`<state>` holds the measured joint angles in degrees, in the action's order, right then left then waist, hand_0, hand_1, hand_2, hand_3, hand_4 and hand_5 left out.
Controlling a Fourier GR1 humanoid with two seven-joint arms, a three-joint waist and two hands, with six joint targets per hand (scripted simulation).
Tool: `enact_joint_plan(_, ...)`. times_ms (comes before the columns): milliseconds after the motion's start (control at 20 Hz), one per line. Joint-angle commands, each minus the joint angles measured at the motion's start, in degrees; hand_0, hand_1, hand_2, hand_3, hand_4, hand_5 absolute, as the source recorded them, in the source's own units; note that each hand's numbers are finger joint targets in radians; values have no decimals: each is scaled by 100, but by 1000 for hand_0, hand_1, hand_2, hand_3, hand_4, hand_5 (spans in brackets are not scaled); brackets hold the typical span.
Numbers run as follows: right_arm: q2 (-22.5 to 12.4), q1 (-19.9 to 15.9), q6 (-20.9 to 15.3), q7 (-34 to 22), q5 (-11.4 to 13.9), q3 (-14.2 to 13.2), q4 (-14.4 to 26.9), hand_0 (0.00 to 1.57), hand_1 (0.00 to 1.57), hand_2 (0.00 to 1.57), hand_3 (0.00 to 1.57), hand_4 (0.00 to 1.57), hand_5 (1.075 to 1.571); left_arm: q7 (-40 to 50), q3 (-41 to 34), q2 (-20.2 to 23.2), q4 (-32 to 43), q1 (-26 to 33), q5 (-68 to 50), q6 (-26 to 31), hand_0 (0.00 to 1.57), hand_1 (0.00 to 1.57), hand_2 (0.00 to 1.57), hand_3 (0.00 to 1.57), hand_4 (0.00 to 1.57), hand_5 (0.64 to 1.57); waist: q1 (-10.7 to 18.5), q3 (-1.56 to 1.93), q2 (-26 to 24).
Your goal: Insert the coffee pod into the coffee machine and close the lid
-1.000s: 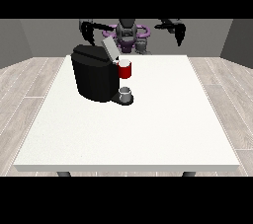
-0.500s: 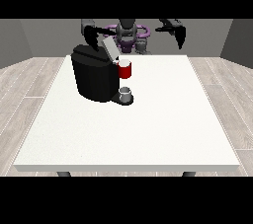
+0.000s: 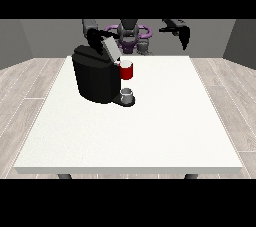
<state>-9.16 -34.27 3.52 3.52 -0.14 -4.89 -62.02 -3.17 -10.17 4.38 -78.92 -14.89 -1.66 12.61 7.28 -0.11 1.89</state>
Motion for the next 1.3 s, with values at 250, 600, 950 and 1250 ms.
enact_joint_plan(250, 45, -306, 208, -30, 79, 105, 177, 0, 0, 0, 0, 0, 1571, -21, -129, 217, 146, -111, -118, -92, 0, 0, 0, 0, 0, 1571, -185, 10, 165)
enact_joint_plan(600, 285, -594, -189, 3, 385, 205, 496, 0, 0, 0, 0, 182, 1571, 166, 218, 84, -181, 48, 50, -218, 0, 0, 0, 0, 0, 1571, 90, 11, 94)
enact_joint_plan(950, 268, -859, -85, -77, 639, 408, 379, 0, 0, 0, 0, 215, 1571, -313, 23, 227, 223, 257, -37, -145, 0, 0, 0, 0, 192, 1571, 31, 10, 114)
enact_joint_plan(1250, 445, -1285, -343, -61, 955, 503, 549, 0, 0, 0, 0, 110, 1571, -367, 7, 375, 316, -66, -69, -103, 0, 0, 0, 0, 181, 1571, 47, 10, 356)
